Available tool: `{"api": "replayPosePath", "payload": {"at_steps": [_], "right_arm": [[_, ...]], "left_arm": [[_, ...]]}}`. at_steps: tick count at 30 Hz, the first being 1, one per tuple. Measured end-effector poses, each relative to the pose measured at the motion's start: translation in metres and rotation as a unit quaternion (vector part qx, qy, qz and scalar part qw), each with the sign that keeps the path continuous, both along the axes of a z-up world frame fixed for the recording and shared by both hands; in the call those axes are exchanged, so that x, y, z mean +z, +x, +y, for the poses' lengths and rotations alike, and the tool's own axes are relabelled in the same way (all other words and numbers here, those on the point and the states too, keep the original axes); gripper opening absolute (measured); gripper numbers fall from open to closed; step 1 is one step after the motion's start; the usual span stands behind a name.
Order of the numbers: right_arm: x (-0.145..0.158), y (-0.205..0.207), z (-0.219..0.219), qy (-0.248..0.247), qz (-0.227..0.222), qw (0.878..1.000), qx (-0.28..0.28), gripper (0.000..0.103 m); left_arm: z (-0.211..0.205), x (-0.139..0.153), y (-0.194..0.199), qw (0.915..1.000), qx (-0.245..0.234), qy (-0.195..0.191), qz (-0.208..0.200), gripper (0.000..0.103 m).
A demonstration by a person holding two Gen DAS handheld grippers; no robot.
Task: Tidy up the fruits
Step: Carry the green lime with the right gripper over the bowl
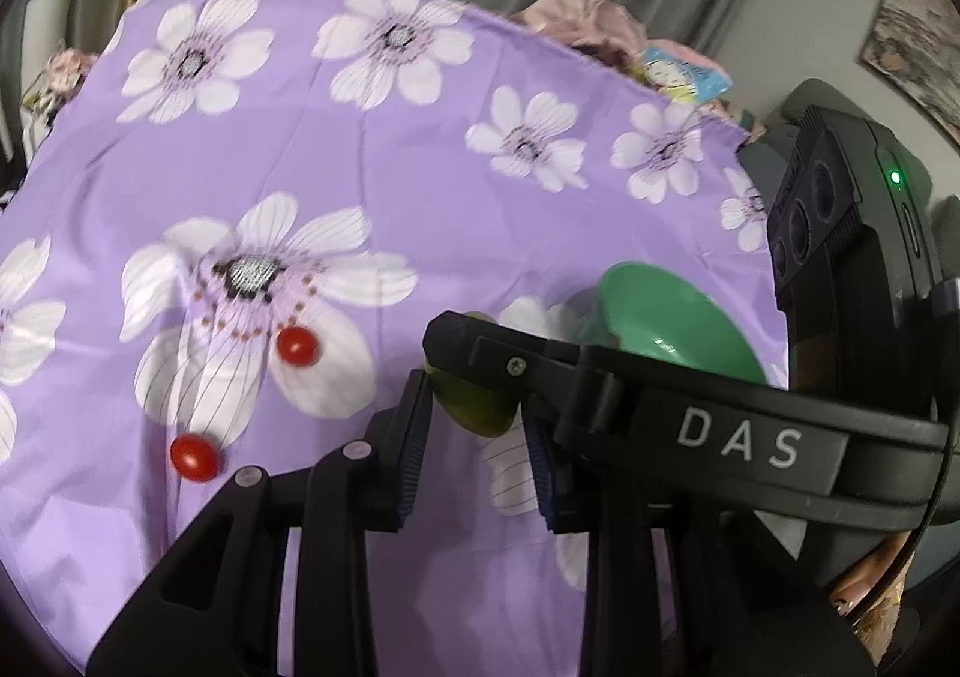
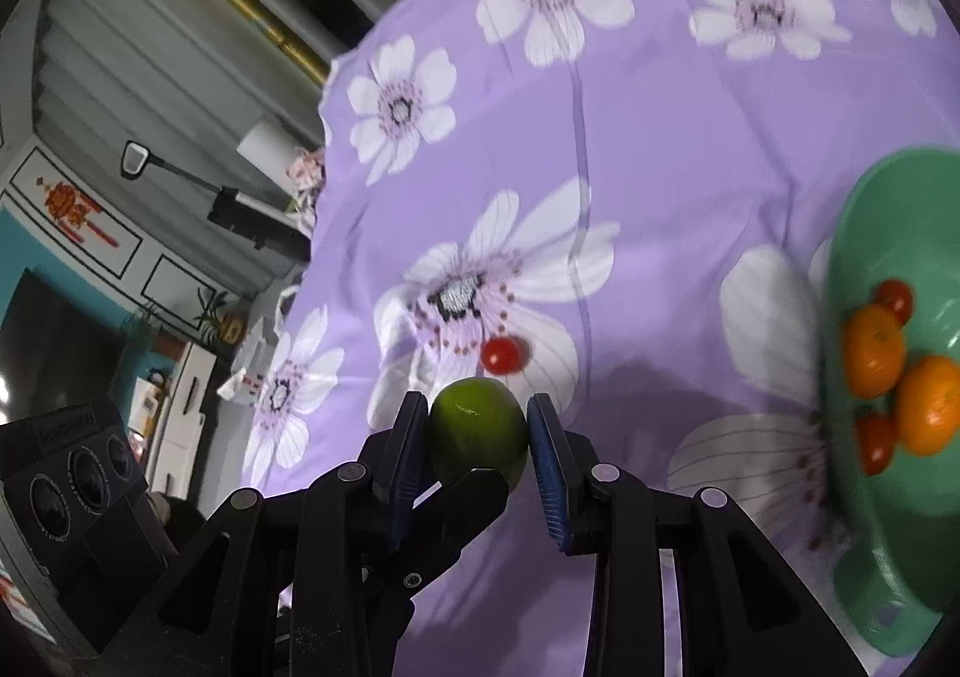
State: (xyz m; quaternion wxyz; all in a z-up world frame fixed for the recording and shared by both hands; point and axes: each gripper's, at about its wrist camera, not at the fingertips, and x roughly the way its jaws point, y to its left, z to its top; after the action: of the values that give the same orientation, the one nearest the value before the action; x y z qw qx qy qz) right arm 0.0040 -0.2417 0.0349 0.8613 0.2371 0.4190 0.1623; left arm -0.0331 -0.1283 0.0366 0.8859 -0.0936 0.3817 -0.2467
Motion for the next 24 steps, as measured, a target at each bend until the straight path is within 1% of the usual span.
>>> {"api": "replayPosePath", "payload": {"at_steps": [5, 11, 15, 18, 24], "right_arm": [[0.021, -0.013, -0.015, -0.018, -0.031, 0.999, -0.024, 0.036], [0.039, -0.029, -0.054, -0.019, -0.055, 0.996, -0.065, 0.036], [0.041, -0.04, -0.084, -0.019, -0.058, 0.993, -0.1, 0.036], [0.039, -0.044, -0.106, -0.015, -0.049, 0.991, -0.122, 0.036], [0.032, -0.051, -0.14, -0.021, -0.029, 0.986, -0.161, 0.036]], "left_arm": [[-0.02, 0.019, -0.007, 0.999, -0.033, -0.008, -0.03, 0.03], [-0.061, 0.037, -0.011, 0.9951, -0.08, -0.002, -0.058, 0.03], [-0.091, 0.038, -0.009, 0.9924, -0.109, -0.004, -0.057, 0.03], [-0.115, 0.036, -0.008, 0.99, -0.129, -0.001, -0.056, 0.03], [-0.15, 0.027, -0.004, 0.9853, -0.166, -0.004, -0.038, 0.03]]}}
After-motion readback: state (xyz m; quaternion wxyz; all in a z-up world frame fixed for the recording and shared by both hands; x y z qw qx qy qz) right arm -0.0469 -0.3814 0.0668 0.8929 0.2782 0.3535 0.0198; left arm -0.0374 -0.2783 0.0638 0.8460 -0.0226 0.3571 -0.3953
